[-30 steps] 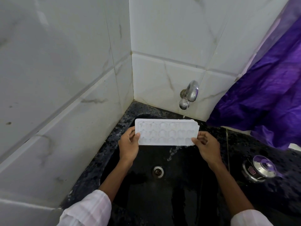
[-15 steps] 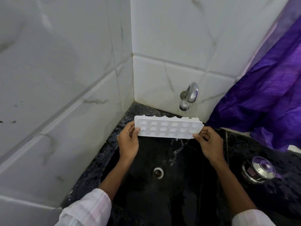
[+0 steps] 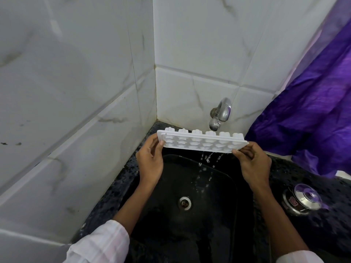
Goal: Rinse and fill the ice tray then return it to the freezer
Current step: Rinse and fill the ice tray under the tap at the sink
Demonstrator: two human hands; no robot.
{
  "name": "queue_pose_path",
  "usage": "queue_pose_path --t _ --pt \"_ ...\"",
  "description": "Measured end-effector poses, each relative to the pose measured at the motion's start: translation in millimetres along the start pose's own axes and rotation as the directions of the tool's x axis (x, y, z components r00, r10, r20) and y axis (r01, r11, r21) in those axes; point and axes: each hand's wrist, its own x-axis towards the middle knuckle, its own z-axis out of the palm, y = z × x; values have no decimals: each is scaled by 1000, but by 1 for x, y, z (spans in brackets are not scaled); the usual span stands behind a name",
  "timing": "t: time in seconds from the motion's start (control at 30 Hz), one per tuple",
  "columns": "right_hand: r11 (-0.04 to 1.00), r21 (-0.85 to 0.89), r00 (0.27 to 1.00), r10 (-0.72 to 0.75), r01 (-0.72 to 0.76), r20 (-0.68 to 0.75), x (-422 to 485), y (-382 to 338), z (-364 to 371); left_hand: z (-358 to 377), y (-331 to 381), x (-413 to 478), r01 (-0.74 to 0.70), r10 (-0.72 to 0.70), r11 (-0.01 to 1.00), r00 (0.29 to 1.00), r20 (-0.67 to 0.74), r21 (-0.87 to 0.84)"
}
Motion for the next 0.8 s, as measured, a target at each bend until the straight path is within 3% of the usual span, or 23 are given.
queue_pose_path --t 0.2,0.4,0.67,0.8 --pt "1000 -20 1000 -9 9 5 -6 5 -1 -1 -4 -3 -24 23 998 999 23 52" --pt "953 -282 970 164 -109 180 -31 40 4 -14 -31 -25 31 -55 977 993 107 213" --pt "984 -170 998 57 -56 5 -32 24 2 -6 -13 -19 27 -39 989 996 77 144" --pt "946 -257 965 233 -197 118 -43 46 6 -9 -37 -22 184 -244 938 953 182 295"
